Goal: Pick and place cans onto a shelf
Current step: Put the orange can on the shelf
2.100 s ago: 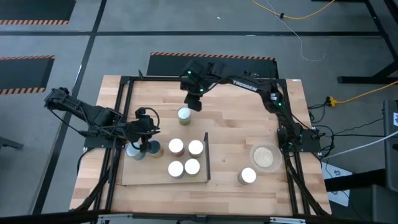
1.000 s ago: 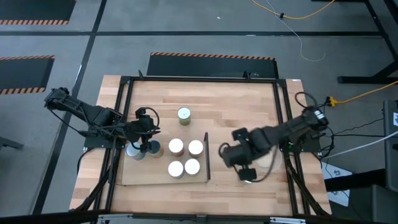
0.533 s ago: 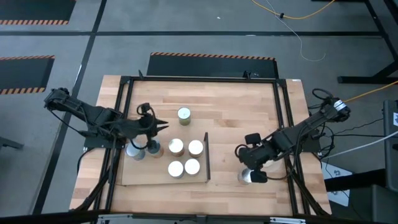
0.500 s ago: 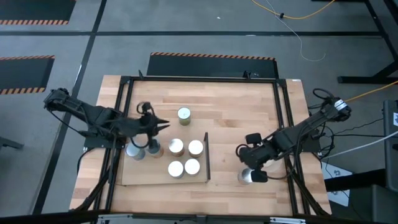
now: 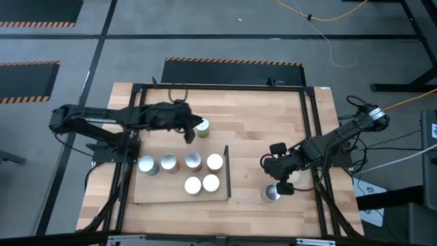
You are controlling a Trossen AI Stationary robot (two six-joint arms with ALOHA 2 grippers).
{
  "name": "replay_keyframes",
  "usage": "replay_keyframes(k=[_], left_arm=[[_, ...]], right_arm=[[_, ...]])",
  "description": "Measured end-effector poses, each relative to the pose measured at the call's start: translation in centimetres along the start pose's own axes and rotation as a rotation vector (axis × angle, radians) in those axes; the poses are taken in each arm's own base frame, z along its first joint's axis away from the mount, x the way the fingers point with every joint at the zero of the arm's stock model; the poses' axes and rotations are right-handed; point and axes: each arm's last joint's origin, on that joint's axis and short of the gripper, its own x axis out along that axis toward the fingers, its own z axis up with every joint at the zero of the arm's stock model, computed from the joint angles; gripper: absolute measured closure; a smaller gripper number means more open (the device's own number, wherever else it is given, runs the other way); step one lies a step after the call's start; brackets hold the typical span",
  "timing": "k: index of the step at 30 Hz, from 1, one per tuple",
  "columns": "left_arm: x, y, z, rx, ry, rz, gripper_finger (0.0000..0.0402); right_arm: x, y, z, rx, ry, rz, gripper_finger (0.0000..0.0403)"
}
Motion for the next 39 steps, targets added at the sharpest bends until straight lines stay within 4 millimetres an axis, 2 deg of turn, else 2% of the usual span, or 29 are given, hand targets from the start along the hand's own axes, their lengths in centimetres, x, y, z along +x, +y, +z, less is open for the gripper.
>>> replay_keyframes(k=[6, 10, 15, 20, 24, 30, 35, 39], left_arm=[[3.6, 1.6, -0.5, -0.091, 0.078, -0.047, 0.0347], [5.4, 2.2, -0.4, -0.122, 0.058, -0.085, 0.0347], [6.9, 2.8, 0.2, -0.159, 0.005, -0.191, 0.0339], [7.7, 3.3, 0.3, -0.169, 0.001, -0.231, 0.0304], [7.7, 3.5, 0.7, -0.172, -0.024, -0.224, 0.0288], [6.7, 2.8, 4.3, -0.152, -0.049, -0.208, 0.0288], [5.2, 2.4, 6.3, -0.156, 0.065, -0.039, 0.0289], [4.2, 2.4, 6.7, -0.2, 0.146, 0.088, 0.0289]], right_arm=[[0.0, -0.2, 0.2, -0.026, -0.007, -0.002, 0.0373], [0.0, -0.2, 0.2, -0.046, -0.006, -0.002, 0.0373], [0.0, -0.2, 0.2, -0.047, -0.006, -0.002, 0.0373], [0.0, -0.2, 0.2, -0.052, -0.005, -0.001, 0.0373], [0.0, -0.2, 0.2, -0.056, -0.006, -0.001, 0.0373], [0.0, -0.2, 0.2, -0.078, -0.005, -0.001, 0.0373], [0.0, -0.2, 0.2, -0.078, -0.005, -0.001, 0.0373], [0.0, -0.2, 0.2, -0.078, -0.005, -0.001, 0.0373]])
